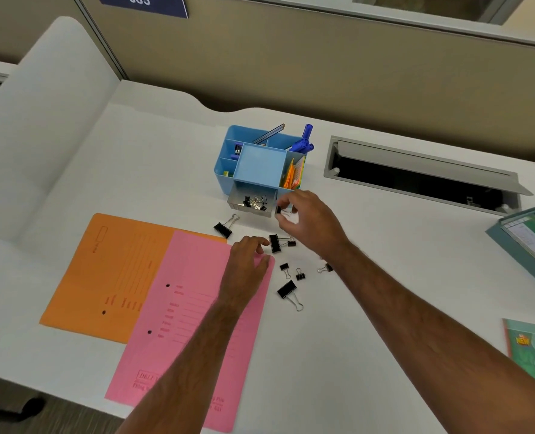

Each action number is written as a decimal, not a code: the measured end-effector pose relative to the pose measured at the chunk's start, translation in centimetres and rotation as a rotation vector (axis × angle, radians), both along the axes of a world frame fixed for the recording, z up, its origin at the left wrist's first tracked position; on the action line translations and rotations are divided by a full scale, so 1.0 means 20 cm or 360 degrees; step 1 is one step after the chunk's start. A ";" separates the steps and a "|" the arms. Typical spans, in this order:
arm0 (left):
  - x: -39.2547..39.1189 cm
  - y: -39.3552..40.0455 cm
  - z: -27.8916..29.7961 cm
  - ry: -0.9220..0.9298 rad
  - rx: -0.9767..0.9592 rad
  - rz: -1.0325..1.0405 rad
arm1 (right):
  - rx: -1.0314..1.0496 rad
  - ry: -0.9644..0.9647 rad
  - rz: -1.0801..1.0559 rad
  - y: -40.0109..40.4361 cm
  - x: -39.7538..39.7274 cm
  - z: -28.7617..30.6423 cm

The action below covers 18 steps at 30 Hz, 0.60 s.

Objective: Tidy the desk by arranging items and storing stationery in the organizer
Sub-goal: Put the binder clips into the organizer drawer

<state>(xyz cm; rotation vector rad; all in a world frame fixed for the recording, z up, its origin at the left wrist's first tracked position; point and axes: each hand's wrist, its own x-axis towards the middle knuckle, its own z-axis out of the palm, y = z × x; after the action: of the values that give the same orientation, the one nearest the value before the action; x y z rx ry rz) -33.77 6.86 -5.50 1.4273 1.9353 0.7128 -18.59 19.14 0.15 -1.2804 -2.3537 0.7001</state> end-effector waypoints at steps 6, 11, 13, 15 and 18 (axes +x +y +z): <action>-0.04 -0.01 -0.02 0.0029 0.0041 -0.0001 | 0.0083 0.0004 0.0065 0.09 -0.16 0.01; -0.05 -0.01 -0.02 0.0034 0.0048 -0.0007 | 0.0033 -0.0049 0.0110 0.10 -0.21 -0.01; -0.04 -0.01 -0.02 0.0045 0.0047 -0.0013 | 0.0026 -0.0014 0.0108 0.08 -0.20 -0.02; -0.04 -0.01 -0.02 0.0065 0.0055 -0.0037 | 0.0030 0.0042 0.0068 0.06 -0.16 -0.03; -0.03 -0.01 -0.03 0.0108 0.0060 -0.0126 | -0.0029 0.0121 -0.0050 0.01 -0.06 -0.07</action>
<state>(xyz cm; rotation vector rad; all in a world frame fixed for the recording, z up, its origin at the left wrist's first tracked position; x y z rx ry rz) -34.44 6.67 -6.07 1.5609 1.9137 0.6753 -19.79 19.34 -1.19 -1.2727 -2.2668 0.7490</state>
